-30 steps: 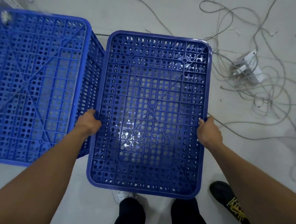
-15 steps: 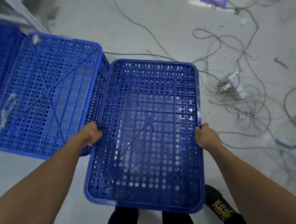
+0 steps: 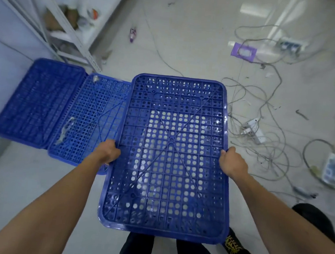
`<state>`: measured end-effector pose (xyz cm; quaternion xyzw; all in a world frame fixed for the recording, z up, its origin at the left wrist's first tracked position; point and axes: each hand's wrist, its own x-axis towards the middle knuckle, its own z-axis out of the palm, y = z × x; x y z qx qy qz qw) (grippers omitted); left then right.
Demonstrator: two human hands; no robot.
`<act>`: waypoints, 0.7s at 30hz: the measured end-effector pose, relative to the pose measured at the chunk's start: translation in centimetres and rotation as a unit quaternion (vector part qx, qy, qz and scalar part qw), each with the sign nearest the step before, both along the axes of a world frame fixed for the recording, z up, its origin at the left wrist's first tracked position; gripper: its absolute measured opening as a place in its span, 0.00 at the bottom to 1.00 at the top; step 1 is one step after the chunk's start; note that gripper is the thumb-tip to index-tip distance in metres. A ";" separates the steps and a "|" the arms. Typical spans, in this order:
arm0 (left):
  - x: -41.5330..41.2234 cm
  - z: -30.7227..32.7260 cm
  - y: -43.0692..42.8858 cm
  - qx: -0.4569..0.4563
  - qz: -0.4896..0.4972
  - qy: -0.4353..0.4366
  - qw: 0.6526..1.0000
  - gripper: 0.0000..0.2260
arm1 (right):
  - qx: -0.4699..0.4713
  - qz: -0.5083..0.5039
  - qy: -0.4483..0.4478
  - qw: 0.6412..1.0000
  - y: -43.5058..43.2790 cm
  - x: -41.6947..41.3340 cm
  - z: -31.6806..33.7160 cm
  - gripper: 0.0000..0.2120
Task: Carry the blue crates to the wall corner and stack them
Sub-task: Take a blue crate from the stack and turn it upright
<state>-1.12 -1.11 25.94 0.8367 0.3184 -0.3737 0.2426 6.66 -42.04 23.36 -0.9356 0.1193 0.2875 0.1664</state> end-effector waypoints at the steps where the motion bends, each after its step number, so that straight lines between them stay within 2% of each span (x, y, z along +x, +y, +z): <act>1: -0.2 1.5 -0.1 0.002 0.003 -0.007 1.000 0.14 | 0.002 0.005 -0.006 1.000 0.0 -0.1 1.3 0.19; 5: -0.3 4.9 -0.7 0.017 0.003 -0.015 1.000 0.09 | -0.003 0.011 -0.018 1.000 0.2 -0.1 4.4 0.20; 9: 0.7 4.2 -1.2 0.023 0.021 -0.022 0.999 0.07 | 0.014 0.002 -0.019 1.000 -0.1 0.4 4.3 0.21; 12: 1.5 1.9 -1.1 0.030 0.029 -0.024 0.999 0.09 | 0.030 -0.002 -0.041 0.999 -0.3 0.7 3.0 0.21; 14: 2.0 -0.5 -1.0 0.028 0.036 -0.021 0.999 0.14 | 0.033 -0.007 -0.059 0.998 -0.2 0.9 1.4 0.21; 18: 2.6 -6.0 -1.1 0.024 0.042 -0.019 0.999 0.05 | 0.016 -0.008 -0.044 0.999 -0.3 1.5 -2.6 0.20; 21: 3.0 -10.2 -1.3 0.018 0.037 -0.012 0.999 0.19 | 0.003 -0.005 -0.030 1.000 -0.5 1.9 -6.2 0.19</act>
